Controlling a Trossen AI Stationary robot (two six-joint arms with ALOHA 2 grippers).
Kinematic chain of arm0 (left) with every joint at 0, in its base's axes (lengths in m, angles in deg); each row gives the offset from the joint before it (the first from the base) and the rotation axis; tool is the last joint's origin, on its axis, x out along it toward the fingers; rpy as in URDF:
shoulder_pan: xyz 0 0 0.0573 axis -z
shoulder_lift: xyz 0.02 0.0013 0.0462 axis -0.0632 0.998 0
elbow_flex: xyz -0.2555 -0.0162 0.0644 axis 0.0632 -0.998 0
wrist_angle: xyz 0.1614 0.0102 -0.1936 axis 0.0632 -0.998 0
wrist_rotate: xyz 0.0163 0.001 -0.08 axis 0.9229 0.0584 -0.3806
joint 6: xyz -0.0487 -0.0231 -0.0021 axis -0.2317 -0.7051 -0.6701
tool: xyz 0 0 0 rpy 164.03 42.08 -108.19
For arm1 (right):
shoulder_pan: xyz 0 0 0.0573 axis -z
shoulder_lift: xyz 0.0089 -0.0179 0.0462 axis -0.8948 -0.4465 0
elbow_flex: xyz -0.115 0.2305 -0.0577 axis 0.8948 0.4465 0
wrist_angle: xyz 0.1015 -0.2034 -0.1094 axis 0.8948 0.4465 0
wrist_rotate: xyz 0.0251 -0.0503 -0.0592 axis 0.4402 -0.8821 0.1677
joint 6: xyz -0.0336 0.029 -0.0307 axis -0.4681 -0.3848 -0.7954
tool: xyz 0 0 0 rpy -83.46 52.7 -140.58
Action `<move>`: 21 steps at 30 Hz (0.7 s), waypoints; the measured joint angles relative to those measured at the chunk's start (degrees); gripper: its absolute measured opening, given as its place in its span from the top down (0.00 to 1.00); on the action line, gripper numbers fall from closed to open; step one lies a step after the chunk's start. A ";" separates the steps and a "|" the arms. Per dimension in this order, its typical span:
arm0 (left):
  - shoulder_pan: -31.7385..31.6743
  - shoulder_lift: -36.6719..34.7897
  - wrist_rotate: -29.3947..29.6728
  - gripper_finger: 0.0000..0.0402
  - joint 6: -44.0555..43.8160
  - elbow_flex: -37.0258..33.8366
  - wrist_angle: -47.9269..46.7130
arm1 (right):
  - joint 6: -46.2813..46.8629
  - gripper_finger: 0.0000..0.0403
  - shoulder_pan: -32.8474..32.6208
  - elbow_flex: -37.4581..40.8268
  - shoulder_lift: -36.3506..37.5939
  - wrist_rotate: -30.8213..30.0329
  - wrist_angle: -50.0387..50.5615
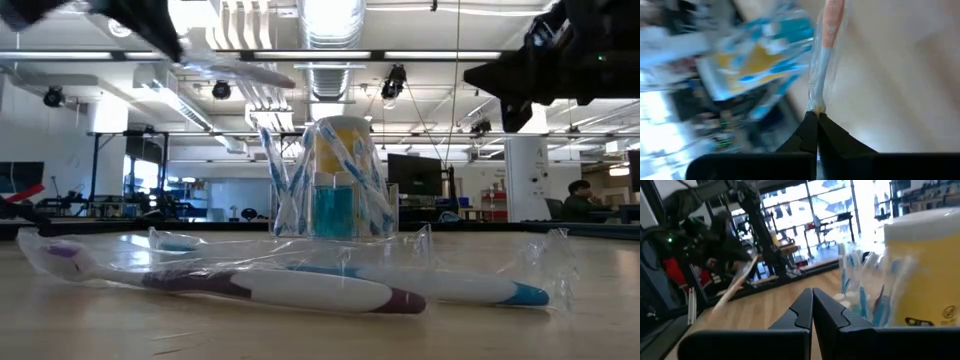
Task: Pick & Place toothbrushing station
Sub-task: Put the orange toothbrush into the transparent organizer
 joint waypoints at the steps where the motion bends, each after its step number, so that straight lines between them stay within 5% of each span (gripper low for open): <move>1: -0.70 0.00 2.73 0.99 2.05 0.14 0.05 | 0.18 0.98 0.00 -1.09 -1.86 0.66 0.00; 8: -6.52 0.00 18.46 0.99 15.81 0.38 1.45 | 0.72 0.89 0.00 -12.98 -15.58 9.09 1.28; 14: -9.93 0.00 23.32 1.00 19.50 0.38 3.59 | -0.15 0.68 0.58 -27.29 -26.35 9.02 19.40; 21: -10.97 0.00 24.57 1.00 28.58 0.25 9.56 | 1.05 0.50 1.80 -41.33 -38.52 16.47 24.88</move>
